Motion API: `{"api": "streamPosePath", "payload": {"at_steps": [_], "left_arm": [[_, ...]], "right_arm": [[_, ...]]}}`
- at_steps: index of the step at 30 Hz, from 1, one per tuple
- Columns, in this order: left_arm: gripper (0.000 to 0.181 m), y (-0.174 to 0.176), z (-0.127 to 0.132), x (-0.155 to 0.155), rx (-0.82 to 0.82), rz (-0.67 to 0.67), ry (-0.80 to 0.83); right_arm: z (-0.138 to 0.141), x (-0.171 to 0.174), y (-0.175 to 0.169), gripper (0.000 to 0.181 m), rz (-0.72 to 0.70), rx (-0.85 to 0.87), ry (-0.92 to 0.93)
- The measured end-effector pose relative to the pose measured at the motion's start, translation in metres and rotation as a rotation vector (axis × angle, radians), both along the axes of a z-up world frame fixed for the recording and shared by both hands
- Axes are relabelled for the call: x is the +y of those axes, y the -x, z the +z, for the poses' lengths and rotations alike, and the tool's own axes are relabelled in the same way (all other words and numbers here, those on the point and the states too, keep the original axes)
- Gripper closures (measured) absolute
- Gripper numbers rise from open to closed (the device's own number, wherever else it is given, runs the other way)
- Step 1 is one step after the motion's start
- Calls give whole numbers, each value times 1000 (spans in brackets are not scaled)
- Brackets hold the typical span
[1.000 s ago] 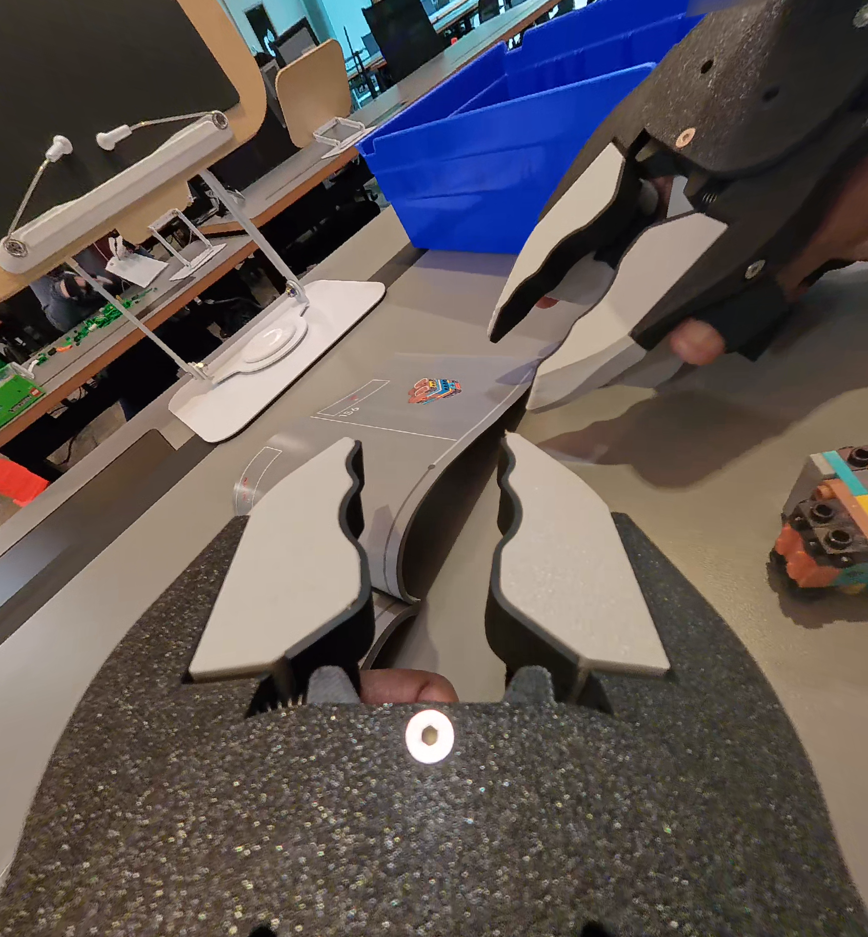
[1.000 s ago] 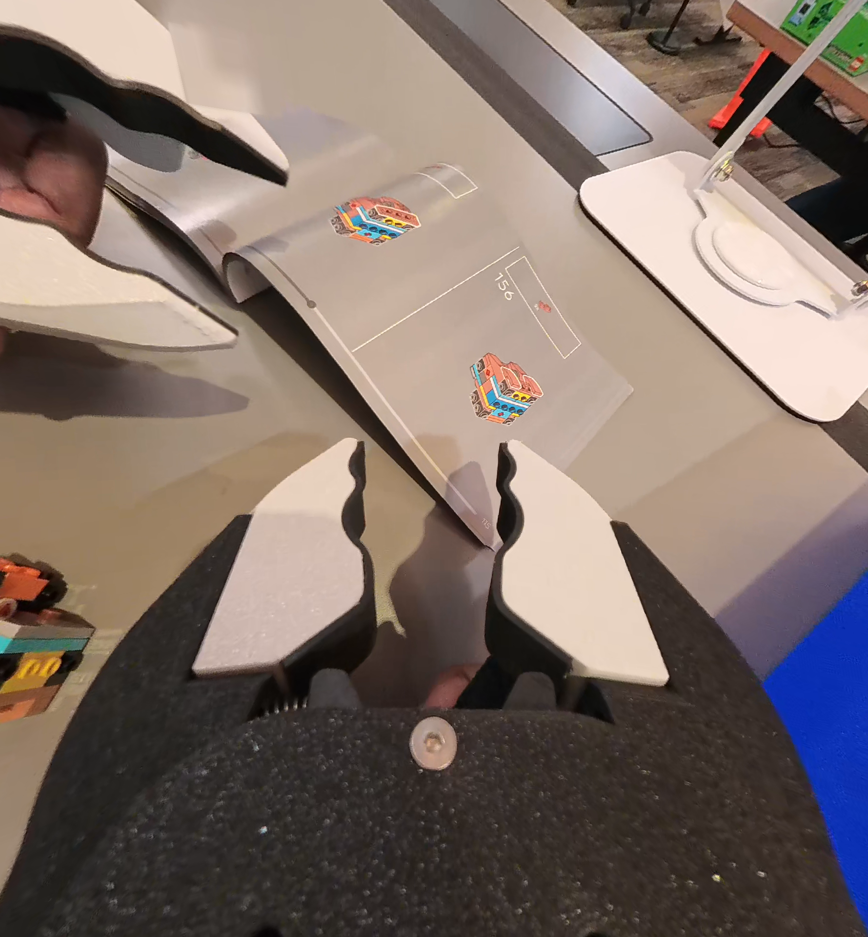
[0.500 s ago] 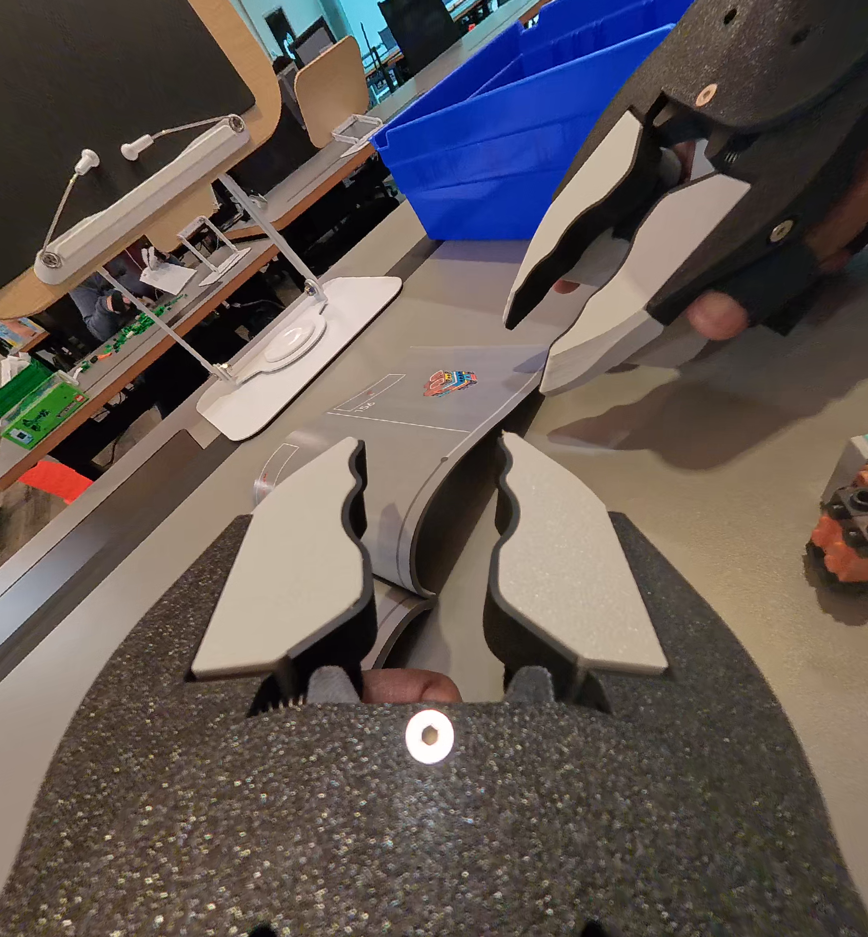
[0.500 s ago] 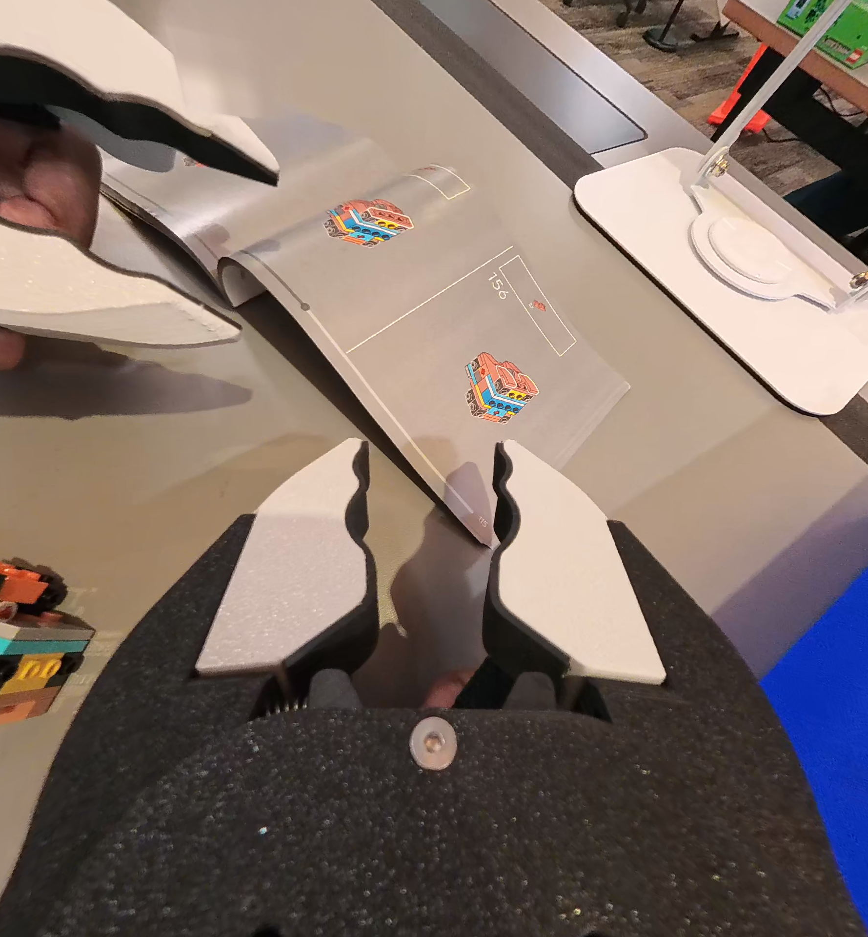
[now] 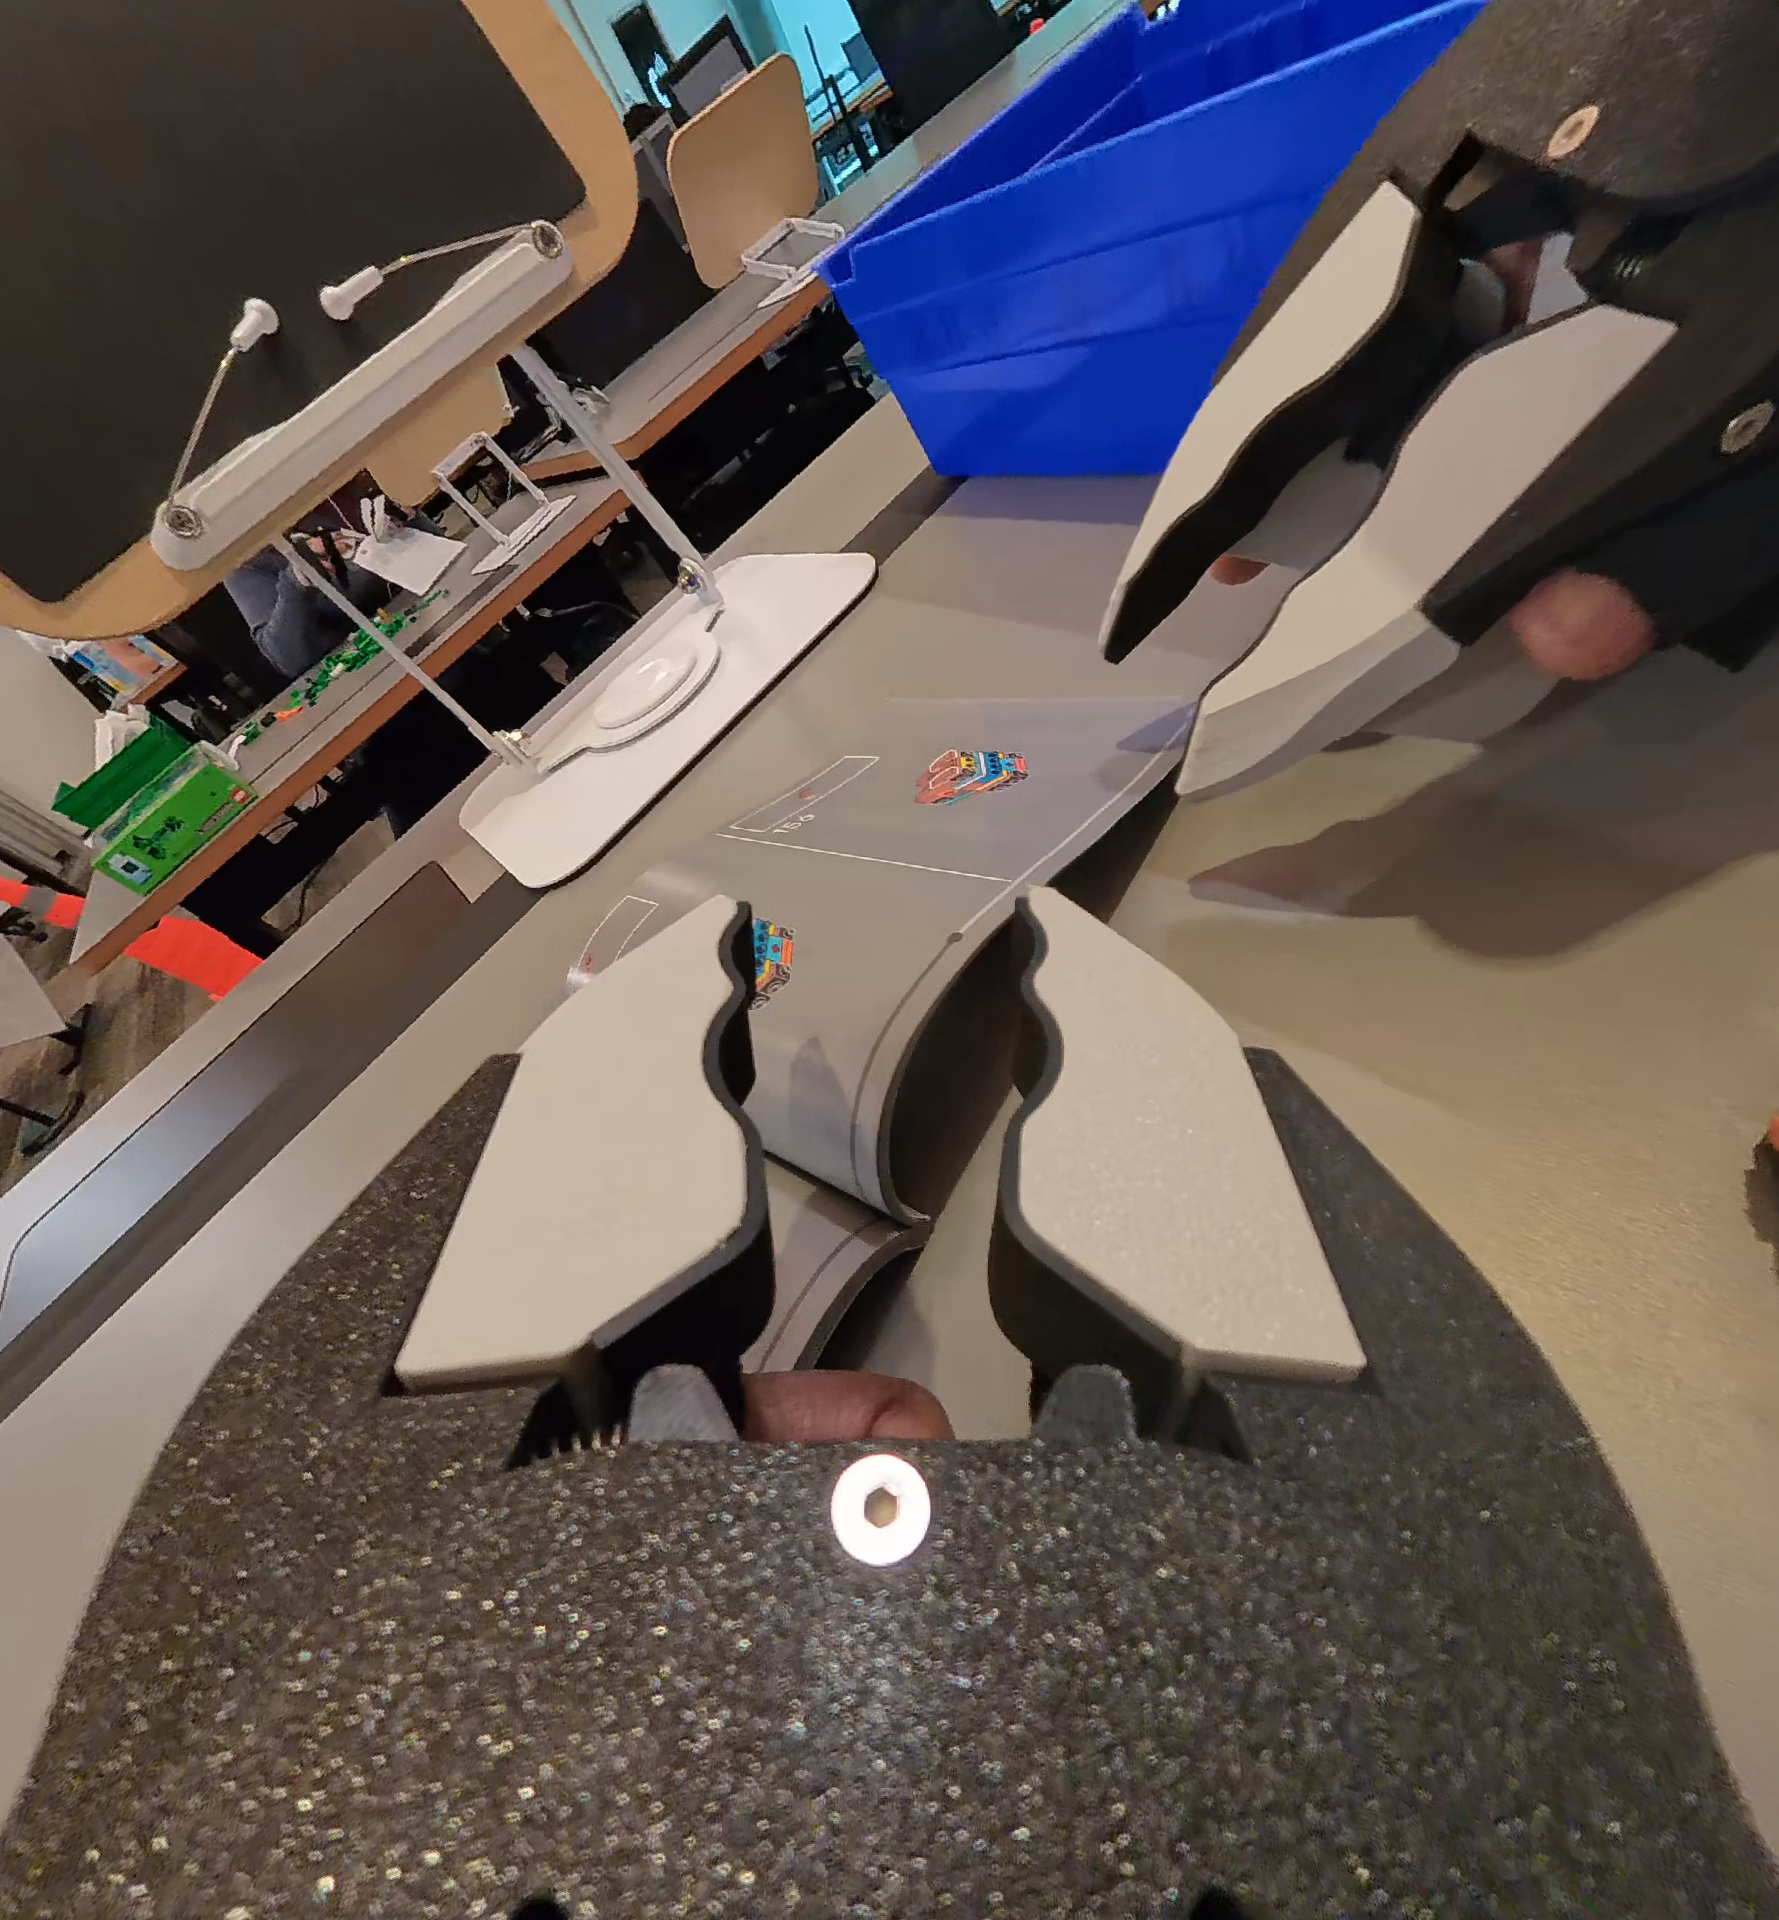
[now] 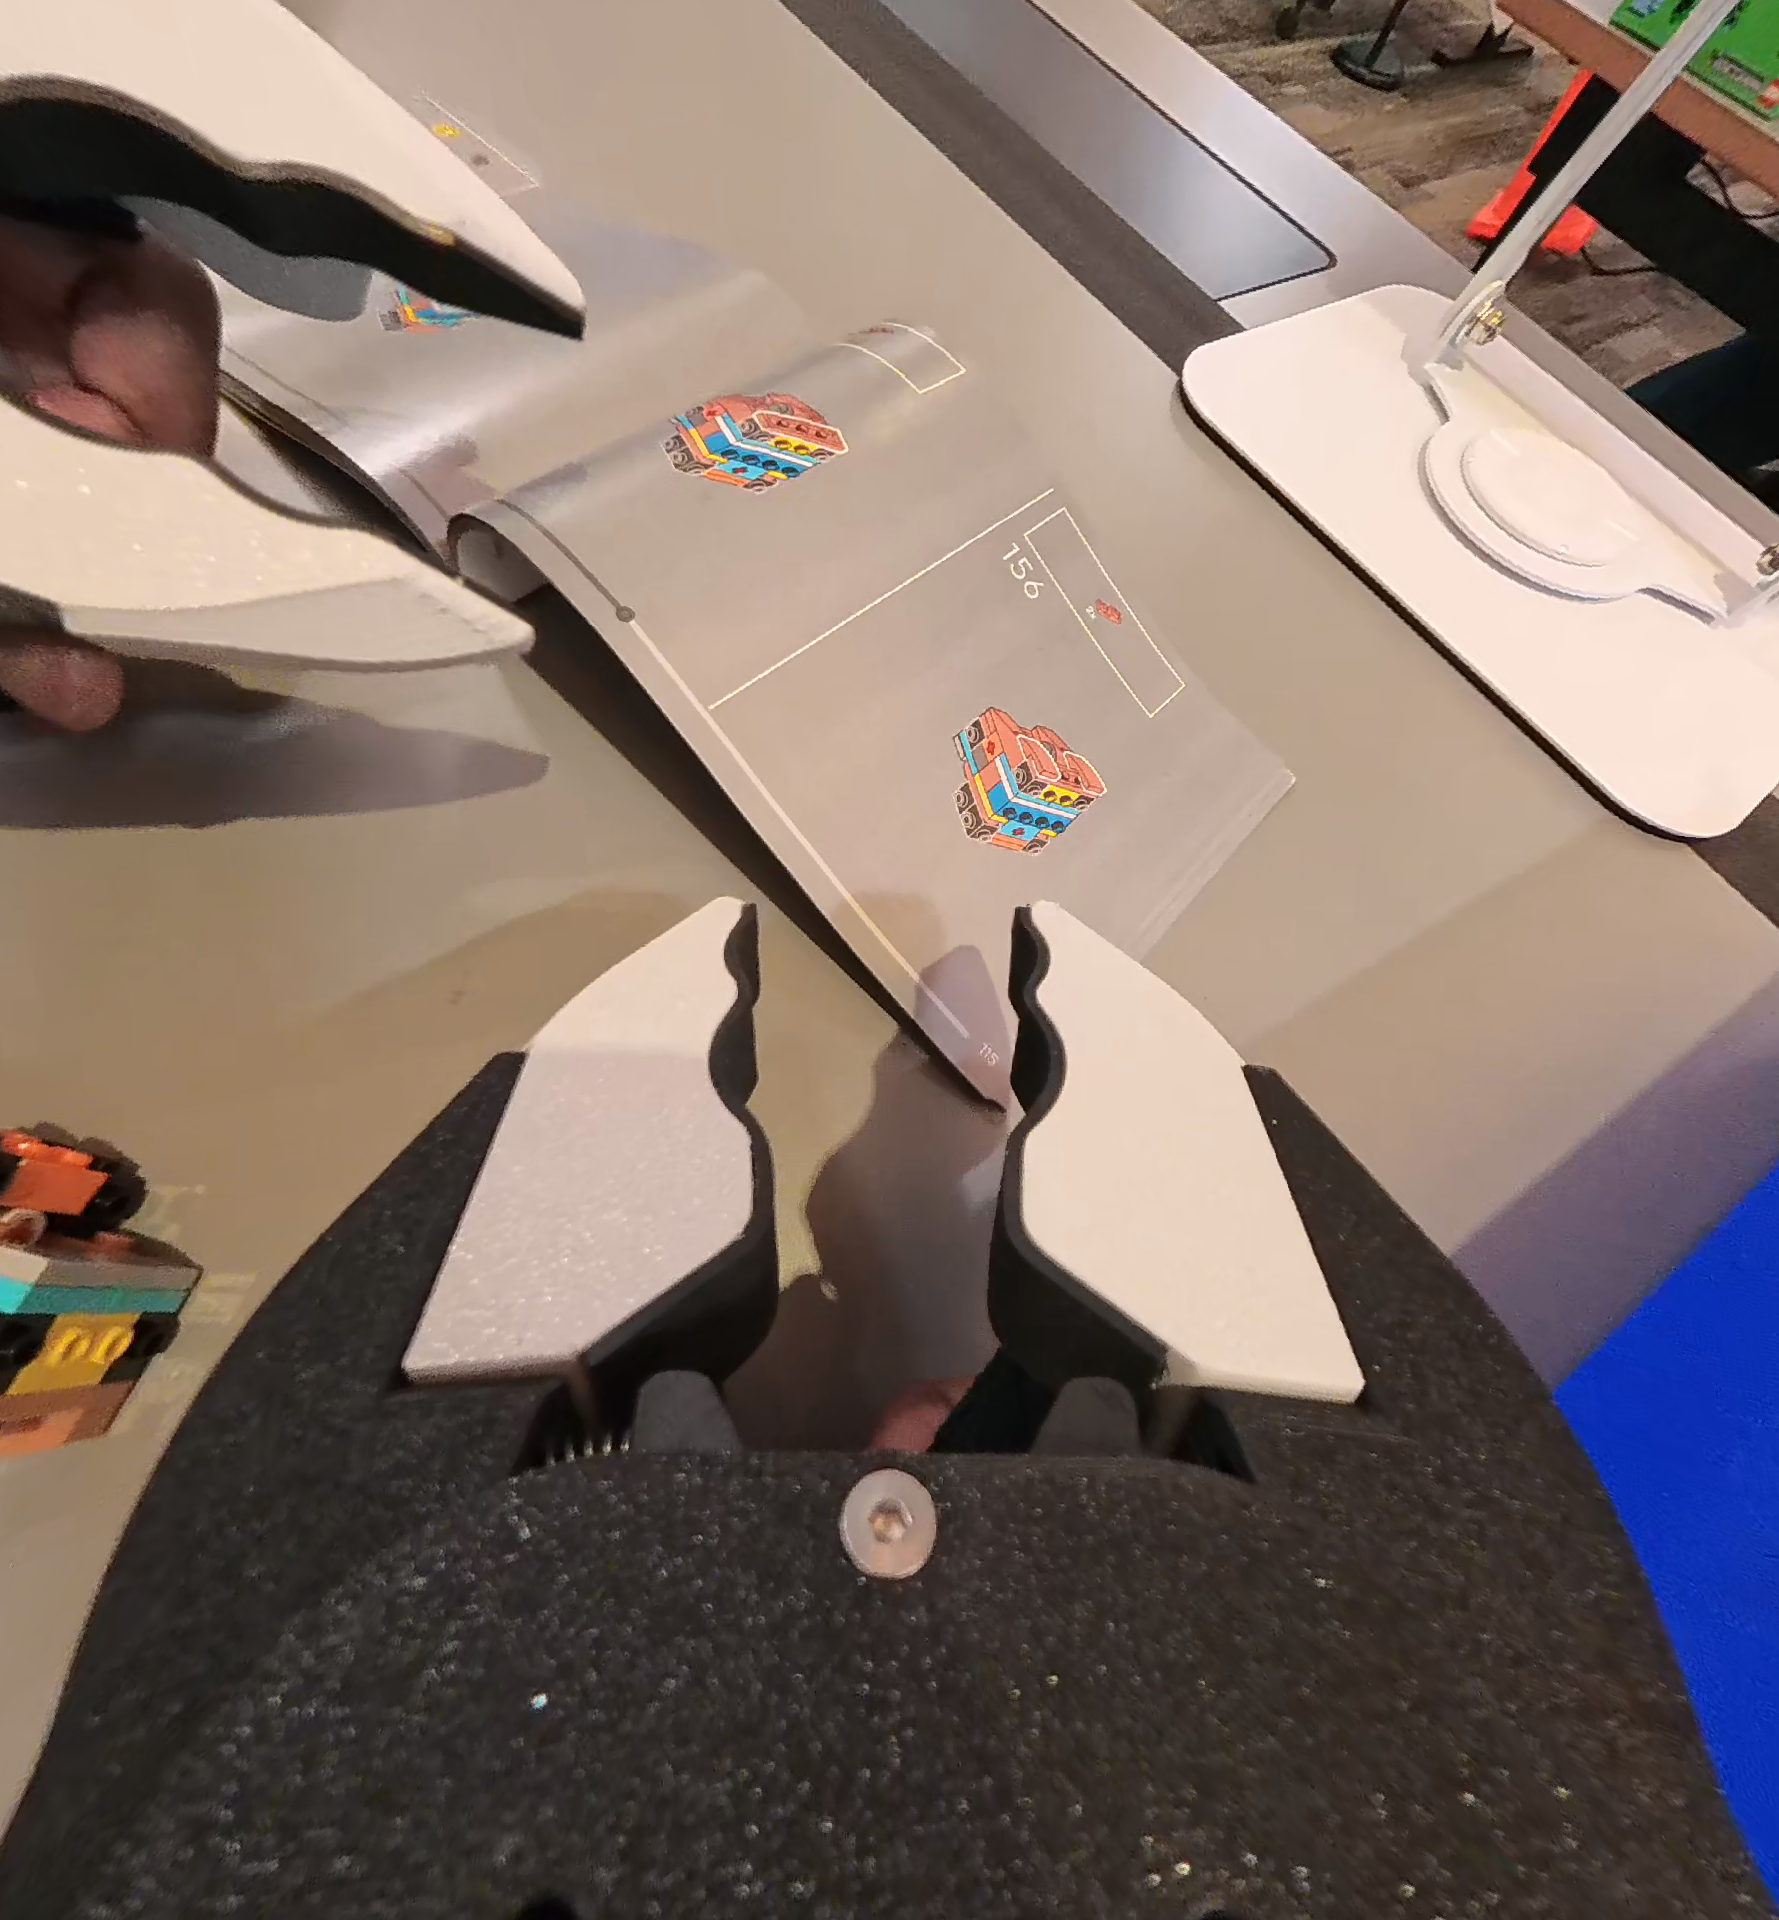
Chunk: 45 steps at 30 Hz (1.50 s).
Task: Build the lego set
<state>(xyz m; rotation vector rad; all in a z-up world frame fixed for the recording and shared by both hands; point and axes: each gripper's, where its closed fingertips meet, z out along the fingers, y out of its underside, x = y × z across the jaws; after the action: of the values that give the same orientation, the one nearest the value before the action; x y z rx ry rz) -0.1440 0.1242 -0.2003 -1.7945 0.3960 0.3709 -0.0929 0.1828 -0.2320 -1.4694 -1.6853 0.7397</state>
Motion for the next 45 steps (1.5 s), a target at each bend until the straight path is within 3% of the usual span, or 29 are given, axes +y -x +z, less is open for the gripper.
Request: {"api": "streamPosePath", "payload": {"at_steps": [14,24,27,34,45], "left_arm": [[137,7,19,-16,-177,-7,-26],[138,12,26,-20,-220,22,-17],[137,16,18,-21,-244,14,56],[137,36,-1,-31,-192,24,205],[137,40,9,-27,-78,55,111]], "right_arm": [[-11,0,-1,137,-22,-81,-64],[-26,-14,7,150,-34,-219,61],[-27,-23,12,149,-17,-226,82],[-24,-43,25,145,25,-220,80],[-18,-51,33,145,48,-189,65]]}}
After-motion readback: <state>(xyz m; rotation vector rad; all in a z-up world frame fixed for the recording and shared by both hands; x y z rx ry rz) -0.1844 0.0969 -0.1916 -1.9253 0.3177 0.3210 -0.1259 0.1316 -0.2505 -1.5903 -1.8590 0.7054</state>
